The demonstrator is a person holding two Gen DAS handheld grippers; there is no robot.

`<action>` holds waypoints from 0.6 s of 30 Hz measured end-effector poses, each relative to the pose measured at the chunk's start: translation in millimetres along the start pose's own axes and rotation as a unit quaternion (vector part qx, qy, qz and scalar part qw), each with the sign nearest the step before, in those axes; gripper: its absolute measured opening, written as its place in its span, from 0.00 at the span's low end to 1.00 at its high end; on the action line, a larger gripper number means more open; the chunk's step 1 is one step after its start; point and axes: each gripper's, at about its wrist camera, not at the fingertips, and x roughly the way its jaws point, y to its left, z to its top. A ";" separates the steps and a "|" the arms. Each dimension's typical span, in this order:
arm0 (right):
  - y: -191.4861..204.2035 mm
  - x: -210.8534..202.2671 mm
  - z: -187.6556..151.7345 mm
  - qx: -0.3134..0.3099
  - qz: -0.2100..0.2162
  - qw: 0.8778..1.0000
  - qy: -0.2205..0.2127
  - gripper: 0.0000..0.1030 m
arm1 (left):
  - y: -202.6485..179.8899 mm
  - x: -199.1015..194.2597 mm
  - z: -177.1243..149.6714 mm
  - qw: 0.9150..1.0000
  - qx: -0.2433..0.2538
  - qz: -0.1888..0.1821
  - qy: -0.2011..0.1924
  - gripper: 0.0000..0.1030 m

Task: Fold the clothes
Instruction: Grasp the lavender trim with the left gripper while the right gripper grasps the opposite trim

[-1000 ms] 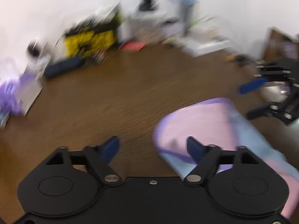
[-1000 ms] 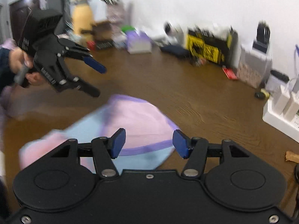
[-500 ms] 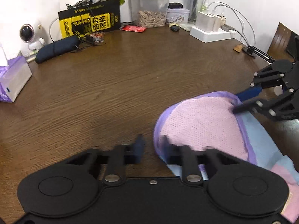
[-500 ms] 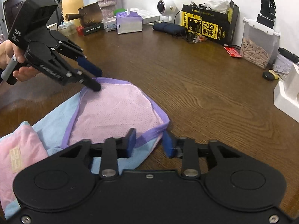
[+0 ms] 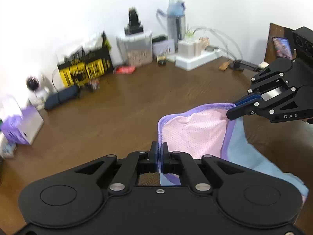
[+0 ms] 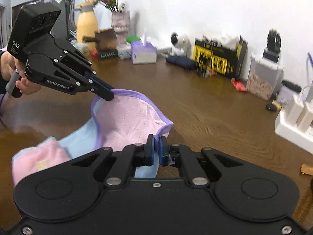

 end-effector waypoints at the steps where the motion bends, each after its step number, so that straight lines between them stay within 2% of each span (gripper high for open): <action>1: 4.0 -10.6 -0.6 -0.005 0.005 1.000 -0.011 0.07 | -3.8 -8.2 -1.3 1.000 0.003 0.004 -0.011 0.03; 4: 16.6 -36.6 -7.3 -0.020 0.020 0.999 -0.026 0.07 | -22.7 -45.2 -16.8 0.997 0.021 0.028 -0.066 0.03; 6: 30.3 -58.0 -20.1 -0.038 0.036 0.998 -0.036 0.07 | -44.5 -74.4 -38.4 0.992 0.046 0.051 -0.106 0.03; 7: 34.9 -64.5 -24.8 -0.043 0.042 0.997 -0.040 0.07 | -51.3 -81.7 -46.3 0.991 0.051 0.053 -0.115 0.03; 10: 54.4 -88.3 -45.8 -0.061 0.065 0.995 -0.050 0.07 | -78.3 -106.0 -82.6 0.990 0.048 0.026 -0.132 0.03; 14: 80.6 -109.8 -73.3 -0.073 0.076 0.994 -0.034 0.07 | -106.4 -117.9 -123.6 0.994 0.017 -0.012 -0.106 0.03; 18: 98.7 -117.2 -89.0 -0.083 0.083 0.993 -0.012 0.07 | -114.2 -118.4 -144.7 0.996 -0.010 -0.030 -0.078 0.03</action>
